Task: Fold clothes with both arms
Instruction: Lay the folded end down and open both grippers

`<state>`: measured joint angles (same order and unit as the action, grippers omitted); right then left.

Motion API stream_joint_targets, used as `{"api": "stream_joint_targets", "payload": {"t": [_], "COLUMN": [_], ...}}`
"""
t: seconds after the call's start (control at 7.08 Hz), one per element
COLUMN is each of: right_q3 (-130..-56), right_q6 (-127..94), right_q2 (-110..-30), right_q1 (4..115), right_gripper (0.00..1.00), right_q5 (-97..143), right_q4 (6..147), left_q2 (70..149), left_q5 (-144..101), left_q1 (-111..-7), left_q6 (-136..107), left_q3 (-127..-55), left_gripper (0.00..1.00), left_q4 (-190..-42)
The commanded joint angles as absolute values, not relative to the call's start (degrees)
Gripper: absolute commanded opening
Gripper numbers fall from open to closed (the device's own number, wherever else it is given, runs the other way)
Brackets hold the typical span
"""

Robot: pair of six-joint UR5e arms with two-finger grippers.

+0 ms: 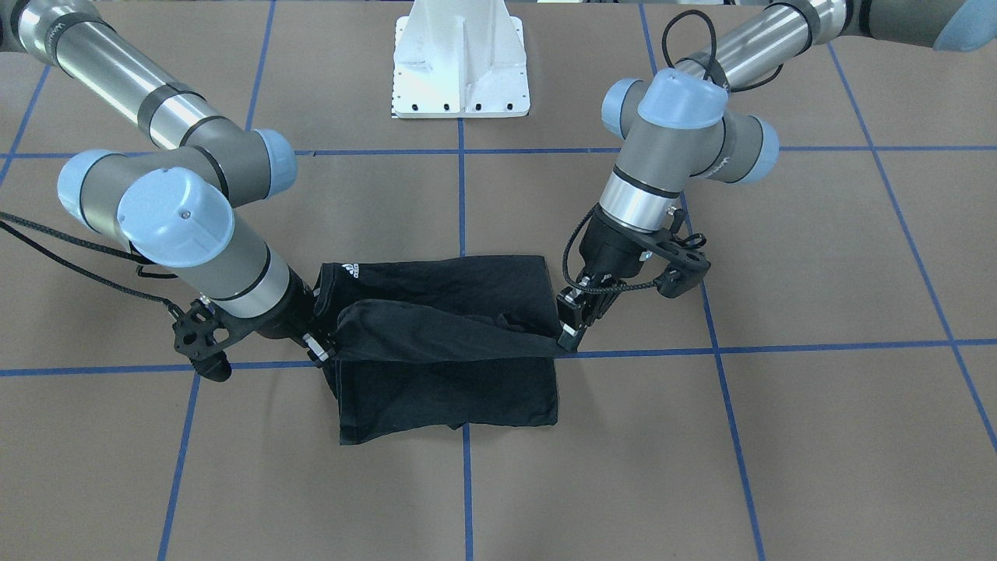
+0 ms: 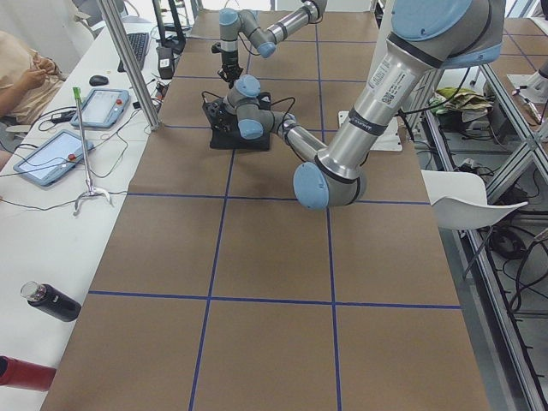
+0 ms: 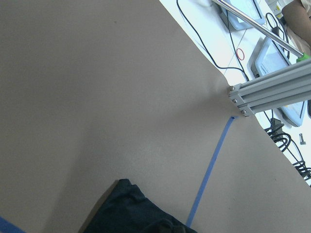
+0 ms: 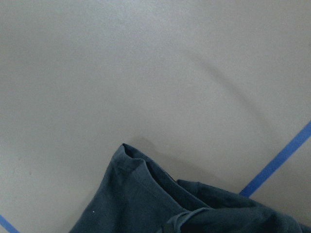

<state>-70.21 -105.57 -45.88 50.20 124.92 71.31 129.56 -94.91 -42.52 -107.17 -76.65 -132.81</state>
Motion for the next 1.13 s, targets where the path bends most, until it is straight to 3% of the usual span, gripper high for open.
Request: {"api": "stream_joint_targets", "payload": {"t": [0.0,0.14,0.28,0.42,0.71,0.99], "right_q3": [-59.8,-51.9,-49.9,-51.0,-57.4,-64.5], "right_q6": [-104.1,-102.3,-100.9,-101.2,-103.3,-103.4], "right_q2": [-39.2,-35.2,-33.8,-33.6,-36.6,-41.0], "right_q1": [51.0,52.0,54.3,54.4,54.3,54.2], "right_gripper": [0.37,0.98,1.00,1.00,1.00,1.00], "right_q5": [124.5,123.8,124.3,125.1,125.3,125.3], "right_q4": [70.8,65.3,64.4,64.6,64.8,64.7], "left_q2": [134.6,135.8,136.1,136.1,135.4,131.3], "left_q5": [-94.0,-93.9,-92.5,-91.9,-92.3,-94.1], "left_q1": [-44.5,-46.3,-47.2,-47.3,-47.5,-47.6], "left_q6": [-107.1,-105.4,-104.1,-104.6,-104.5,-103.6], "left_q3": [-67.7,-65.0,-63.7,-63.9,-66.0,-73.6], "left_gripper": [0.21,0.36,0.55,1.00,1.00,1.00], "left_q4": [-135.0,-135.4,-137.1,-137.2,-137.1,-136.6]}}
